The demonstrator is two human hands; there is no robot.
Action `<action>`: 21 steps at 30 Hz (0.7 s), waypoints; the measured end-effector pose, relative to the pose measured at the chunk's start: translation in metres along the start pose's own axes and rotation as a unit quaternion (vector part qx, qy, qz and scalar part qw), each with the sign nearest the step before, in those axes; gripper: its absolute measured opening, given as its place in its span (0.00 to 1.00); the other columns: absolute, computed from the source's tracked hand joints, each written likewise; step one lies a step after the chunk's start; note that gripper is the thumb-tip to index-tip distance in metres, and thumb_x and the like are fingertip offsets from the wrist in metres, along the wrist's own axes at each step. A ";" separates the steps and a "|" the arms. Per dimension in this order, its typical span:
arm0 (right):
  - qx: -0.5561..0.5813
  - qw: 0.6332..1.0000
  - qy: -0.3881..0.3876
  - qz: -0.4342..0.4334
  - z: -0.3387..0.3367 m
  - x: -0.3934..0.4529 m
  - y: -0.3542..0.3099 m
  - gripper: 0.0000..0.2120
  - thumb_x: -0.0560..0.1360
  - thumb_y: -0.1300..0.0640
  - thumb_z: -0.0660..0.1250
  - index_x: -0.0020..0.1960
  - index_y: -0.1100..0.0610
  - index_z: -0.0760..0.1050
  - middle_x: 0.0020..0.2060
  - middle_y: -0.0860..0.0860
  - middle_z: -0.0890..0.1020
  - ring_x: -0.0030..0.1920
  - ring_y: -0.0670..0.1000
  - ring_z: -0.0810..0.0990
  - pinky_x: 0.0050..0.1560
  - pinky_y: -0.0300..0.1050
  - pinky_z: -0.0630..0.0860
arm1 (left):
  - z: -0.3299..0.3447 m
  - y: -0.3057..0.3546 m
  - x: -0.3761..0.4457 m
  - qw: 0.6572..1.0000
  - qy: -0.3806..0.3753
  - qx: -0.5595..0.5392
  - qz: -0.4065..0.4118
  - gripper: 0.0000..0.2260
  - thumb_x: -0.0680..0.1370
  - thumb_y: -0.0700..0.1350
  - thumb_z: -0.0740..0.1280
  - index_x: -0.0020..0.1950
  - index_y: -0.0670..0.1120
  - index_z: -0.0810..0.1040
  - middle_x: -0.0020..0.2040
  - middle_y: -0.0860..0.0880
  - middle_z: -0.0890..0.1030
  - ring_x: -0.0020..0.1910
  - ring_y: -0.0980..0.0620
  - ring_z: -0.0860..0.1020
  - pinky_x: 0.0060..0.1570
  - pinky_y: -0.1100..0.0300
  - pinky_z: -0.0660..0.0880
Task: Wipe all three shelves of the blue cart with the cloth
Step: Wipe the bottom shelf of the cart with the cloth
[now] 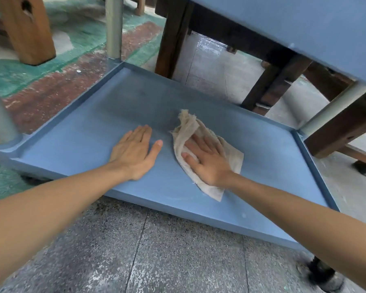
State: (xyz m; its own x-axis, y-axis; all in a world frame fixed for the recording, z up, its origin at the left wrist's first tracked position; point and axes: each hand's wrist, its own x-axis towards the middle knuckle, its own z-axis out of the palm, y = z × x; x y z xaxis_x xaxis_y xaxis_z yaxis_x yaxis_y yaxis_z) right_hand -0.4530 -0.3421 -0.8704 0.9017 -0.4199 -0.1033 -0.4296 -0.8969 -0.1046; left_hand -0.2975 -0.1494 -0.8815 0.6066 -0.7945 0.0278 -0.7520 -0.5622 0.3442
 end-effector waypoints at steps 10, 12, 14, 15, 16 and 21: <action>-0.086 0.952 -0.034 0.291 -0.016 -0.124 0.169 0.32 0.84 0.37 0.39 0.85 0.47 0.52 0.85 0.50 0.47 0.85 0.53 0.43 0.82 0.56 0.41 | -0.010 0.001 -0.005 0.998 -0.016 0.064 0.016 0.33 0.82 0.62 0.40 0.80 0.45 0.57 0.82 0.47 0.54 0.81 0.48 0.50 0.78 0.50 0.46; -0.093 0.955 -0.031 0.279 -0.011 -0.154 0.178 0.40 0.79 0.33 0.33 0.85 0.49 0.54 0.85 0.51 0.47 0.84 0.52 0.43 0.82 0.53 0.39 | -0.028 -0.022 -0.006 0.997 -0.007 0.082 -0.001 0.31 0.82 0.62 0.41 0.79 0.49 0.61 0.81 0.45 0.56 0.81 0.46 0.50 0.78 0.46 0.49; -0.072 0.961 -0.028 0.265 -0.005 -0.173 0.178 0.44 0.75 0.30 0.33 0.84 0.50 0.55 0.83 0.47 0.44 0.84 0.50 0.40 0.82 0.51 0.36 | -0.050 -0.058 -0.007 0.991 0.048 0.088 -0.090 0.33 0.81 0.63 0.40 0.76 0.46 0.65 0.78 0.38 0.60 0.79 0.40 0.53 0.75 0.42 0.54; -0.060 0.964 -0.031 0.258 -0.004 -0.177 0.176 0.43 0.75 0.30 0.34 0.84 0.50 0.54 0.82 0.45 0.41 0.84 0.50 0.39 0.82 0.51 0.35 | -0.060 -0.076 -0.009 0.982 0.071 0.096 -0.148 0.35 0.80 0.65 0.39 0.76 0.44 0.64 0.77 0.35 0.61 0.78 0.37 0.54 0.74 0.40 0.56; -0.056 0.965 -0.039 0.251 -0.004 -0.179 0.173 0.42 0.77 0.29 0.34 0.84 0.49 0.53 0.82 0.45 0.40 0.83 0.49 0.38 0.82 0.51 0.34 | -0.068 -0.090 -0.012 0.972 0.072 0.094 -0.204 0.38 0.78 0.67 0.37 0.78 0.44 0.61 0.77 0.34 0.60 0.77 0.35 0.55 0.72 0.39 0.57; -0.077 0.981 -0.083 0.157 -0.005 -0.163 0.140 0.43 0.75 0.26 0.26 0.83 0.46 0.46 0.81 0.46 0.33 0.81 0.47 0.30 0.82 0.53 0.33 | -0.094 -0.107 -0.027 0.957 -0.012 -0.024 -0.287 0.42 0.76 0.74 0.39 0.81 0.47 0.52 0.79 0.38 0.60 0.73 0.33 0.66 0.68 0.39 0.64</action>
State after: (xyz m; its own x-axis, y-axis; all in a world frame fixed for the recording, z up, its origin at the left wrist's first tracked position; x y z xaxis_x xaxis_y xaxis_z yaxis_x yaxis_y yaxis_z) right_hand -0.6597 -0.3996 -0.8629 0.7002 -0.6619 -0.2676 -0.6610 -0.7427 0.1076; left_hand -0.2093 -0.0461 -0.8304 0.9100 -0.3627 -0.2011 -0.2831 -0.8976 0.3379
